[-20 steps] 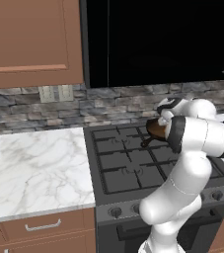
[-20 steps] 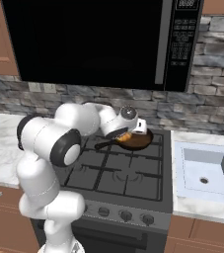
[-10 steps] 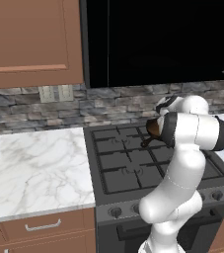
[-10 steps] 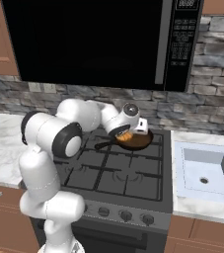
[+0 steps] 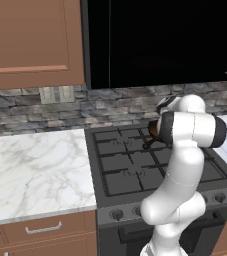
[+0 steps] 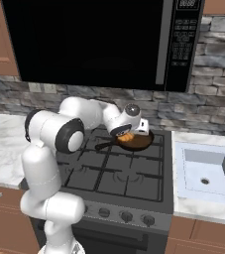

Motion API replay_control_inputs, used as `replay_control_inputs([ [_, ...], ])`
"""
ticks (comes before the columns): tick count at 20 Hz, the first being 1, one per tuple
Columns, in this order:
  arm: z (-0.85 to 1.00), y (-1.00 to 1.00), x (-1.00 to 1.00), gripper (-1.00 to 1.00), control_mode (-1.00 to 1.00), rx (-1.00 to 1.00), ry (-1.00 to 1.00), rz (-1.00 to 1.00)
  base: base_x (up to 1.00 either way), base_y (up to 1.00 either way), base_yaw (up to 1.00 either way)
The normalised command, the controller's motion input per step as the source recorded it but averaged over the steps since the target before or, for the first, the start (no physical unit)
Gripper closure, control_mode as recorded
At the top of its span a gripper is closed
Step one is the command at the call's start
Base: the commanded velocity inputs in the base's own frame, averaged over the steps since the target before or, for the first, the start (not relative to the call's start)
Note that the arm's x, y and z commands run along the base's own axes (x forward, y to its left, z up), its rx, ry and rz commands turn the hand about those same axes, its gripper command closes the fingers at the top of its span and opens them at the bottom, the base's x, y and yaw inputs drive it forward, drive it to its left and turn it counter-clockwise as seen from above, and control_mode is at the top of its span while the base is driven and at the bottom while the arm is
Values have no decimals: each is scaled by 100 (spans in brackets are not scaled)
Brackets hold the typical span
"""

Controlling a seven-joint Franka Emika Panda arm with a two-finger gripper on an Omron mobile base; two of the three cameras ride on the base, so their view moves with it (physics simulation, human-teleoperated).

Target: Pick the croissant and place it on the pan. Then turn on the stove to warm the croissant.

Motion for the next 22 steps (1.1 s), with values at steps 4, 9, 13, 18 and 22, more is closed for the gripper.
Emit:
replay_control_inputs([
  [4,-34,0,1,100,-100,0,0,0,0,0,0],
  [9,-34,-1,4,100,-100,0,0,0,0,0,0],
  [13,-24,-5,19,100,-100,0,0,0,0,0,0],
  [18,-8,-12,32,100,-100,0,0,0,0,0,0],
  [22,0,-24,33,100,-100,0,0,0,0,0,0],
])
